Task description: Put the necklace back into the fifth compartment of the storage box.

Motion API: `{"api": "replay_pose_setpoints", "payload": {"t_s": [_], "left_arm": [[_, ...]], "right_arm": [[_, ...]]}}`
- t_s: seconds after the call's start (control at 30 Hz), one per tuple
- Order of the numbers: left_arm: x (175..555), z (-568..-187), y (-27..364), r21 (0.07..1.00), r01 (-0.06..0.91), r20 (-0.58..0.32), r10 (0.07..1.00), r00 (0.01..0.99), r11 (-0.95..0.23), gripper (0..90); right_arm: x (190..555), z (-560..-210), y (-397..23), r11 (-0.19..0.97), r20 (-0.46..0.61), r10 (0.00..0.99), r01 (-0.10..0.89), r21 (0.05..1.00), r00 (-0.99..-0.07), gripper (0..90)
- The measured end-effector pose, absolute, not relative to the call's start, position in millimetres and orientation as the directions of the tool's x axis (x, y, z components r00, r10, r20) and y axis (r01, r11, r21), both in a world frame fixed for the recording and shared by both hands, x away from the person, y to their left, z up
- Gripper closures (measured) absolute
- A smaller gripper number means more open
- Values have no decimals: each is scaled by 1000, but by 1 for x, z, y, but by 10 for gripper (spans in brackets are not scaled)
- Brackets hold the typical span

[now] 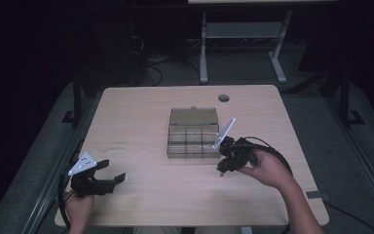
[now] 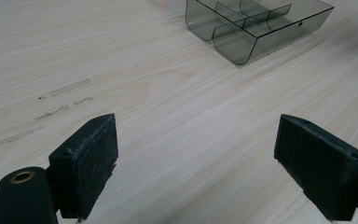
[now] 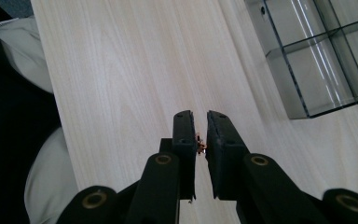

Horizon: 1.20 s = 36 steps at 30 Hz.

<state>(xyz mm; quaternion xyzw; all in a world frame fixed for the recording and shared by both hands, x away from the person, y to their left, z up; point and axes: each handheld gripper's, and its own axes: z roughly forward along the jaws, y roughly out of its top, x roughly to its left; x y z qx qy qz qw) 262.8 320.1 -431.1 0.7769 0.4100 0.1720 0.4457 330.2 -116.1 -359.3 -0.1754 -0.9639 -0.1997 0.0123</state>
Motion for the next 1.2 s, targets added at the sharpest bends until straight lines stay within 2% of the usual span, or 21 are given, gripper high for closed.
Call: {"api": "replay_pose_setpoints", "payload": {"t_s": [0.7, 1.2], "left_arm": [[263, -431, 322, 837, 489, -113, 795, 596, -247, 130], [263, -431, 323, 842, 482, -111, 794, 598, -244, 130]], "right_arm": [[366, -338, -94, 867, 89, 323, 332, 373, -942, 819], [391, -336, -76, 872, 99, 324, 338, 354, -941, 819]]}}
